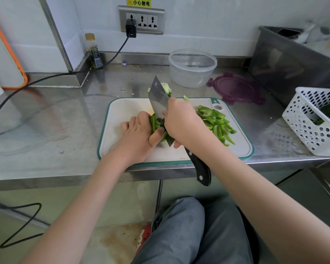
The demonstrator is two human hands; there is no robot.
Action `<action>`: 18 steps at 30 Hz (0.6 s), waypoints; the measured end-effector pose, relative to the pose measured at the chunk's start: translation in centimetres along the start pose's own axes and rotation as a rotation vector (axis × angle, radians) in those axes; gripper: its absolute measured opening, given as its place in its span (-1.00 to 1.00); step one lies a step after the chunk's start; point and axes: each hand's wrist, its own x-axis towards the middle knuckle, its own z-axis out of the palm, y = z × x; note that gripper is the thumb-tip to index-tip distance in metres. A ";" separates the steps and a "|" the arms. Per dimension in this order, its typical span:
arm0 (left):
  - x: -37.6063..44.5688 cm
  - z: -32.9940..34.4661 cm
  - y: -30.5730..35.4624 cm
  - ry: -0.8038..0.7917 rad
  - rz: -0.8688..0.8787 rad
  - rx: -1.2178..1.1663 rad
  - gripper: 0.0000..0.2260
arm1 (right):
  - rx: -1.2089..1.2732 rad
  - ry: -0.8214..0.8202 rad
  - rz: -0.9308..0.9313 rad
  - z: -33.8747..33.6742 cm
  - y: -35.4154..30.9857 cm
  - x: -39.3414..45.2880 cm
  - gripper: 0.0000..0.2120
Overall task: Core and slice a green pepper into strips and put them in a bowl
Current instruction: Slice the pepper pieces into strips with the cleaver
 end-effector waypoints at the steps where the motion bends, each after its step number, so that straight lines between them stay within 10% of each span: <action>1: 0.0 0.0 0.0 -0.001 0.002 0.000 -0.44 | 0.017 0.034 -0.024 0.2 -0.1 -0.3 -0.87; 18: -0.1 -0.5 0.1 0.012 -0.018 -0.084 -0.46 | -0.050 -0.127 0.224 0.3 -1.4 1.4 -0.86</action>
